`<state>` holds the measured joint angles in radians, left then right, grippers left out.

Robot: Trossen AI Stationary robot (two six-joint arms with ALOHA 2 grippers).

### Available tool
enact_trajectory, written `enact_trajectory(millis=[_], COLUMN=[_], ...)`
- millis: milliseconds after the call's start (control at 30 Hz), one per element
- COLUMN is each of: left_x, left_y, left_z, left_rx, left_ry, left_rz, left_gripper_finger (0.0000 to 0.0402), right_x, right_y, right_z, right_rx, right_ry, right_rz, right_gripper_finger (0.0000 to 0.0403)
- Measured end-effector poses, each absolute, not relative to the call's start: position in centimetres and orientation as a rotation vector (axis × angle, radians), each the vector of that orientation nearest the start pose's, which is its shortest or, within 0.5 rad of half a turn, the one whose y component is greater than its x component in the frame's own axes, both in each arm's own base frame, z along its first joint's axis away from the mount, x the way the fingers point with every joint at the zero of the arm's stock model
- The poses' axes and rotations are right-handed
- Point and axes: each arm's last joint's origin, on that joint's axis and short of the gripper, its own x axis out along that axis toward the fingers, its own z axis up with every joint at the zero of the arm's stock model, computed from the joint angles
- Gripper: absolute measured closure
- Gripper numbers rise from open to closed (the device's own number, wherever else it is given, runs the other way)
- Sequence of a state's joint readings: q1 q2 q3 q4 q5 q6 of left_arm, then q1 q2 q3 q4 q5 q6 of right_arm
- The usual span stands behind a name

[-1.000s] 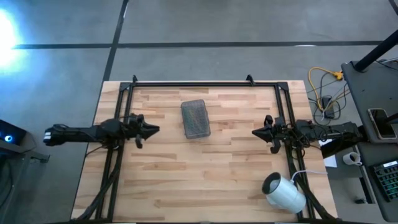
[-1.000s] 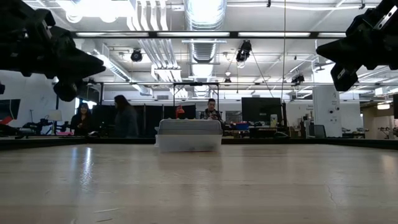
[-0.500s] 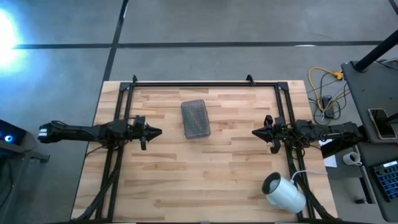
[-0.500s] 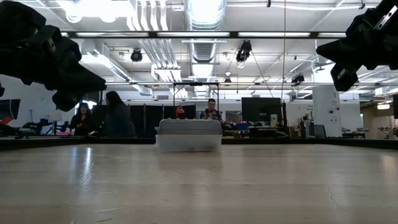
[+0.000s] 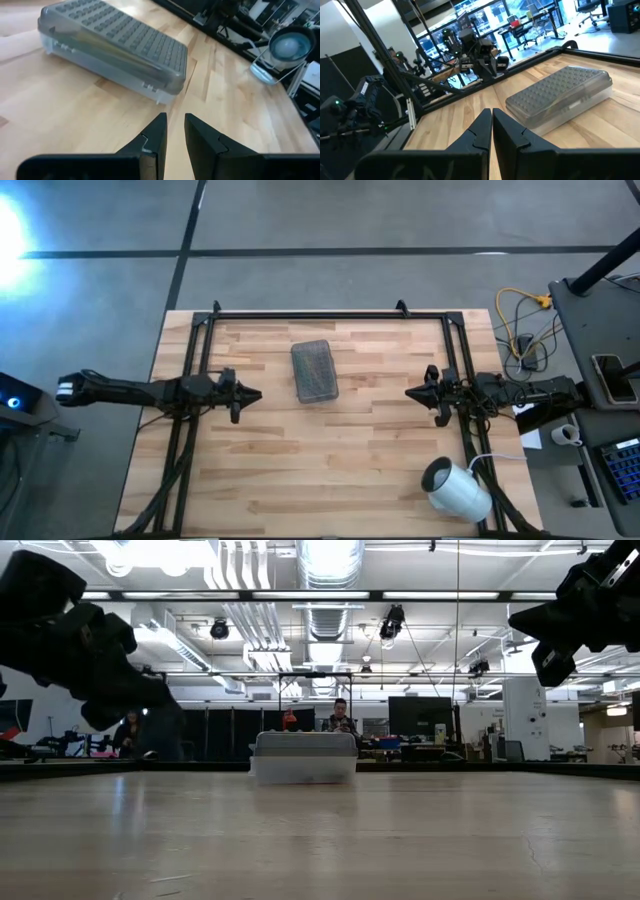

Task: Pick & place school supplies into a supply box
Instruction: Return to Home Position

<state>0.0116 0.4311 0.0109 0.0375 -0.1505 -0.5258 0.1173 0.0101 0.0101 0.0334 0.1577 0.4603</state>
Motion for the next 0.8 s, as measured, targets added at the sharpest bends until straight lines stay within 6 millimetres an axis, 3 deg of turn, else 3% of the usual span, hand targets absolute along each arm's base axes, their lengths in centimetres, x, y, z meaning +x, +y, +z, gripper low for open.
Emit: enact_trajectory(millis=[800], left_x=[11.9], left_y=[0.57], left_z=[12.82], left_rx=[-0.487], left_ry=[0.376], left_rz=[0.269], left_gripper_finger=[0.035], right_x=[9.71], right_y=[0.69], right_z=[16.94], right_rx=[0.465], right_ry=[-0.042], right_rz=[-0.032], right_gripper_finger=[0.0394])
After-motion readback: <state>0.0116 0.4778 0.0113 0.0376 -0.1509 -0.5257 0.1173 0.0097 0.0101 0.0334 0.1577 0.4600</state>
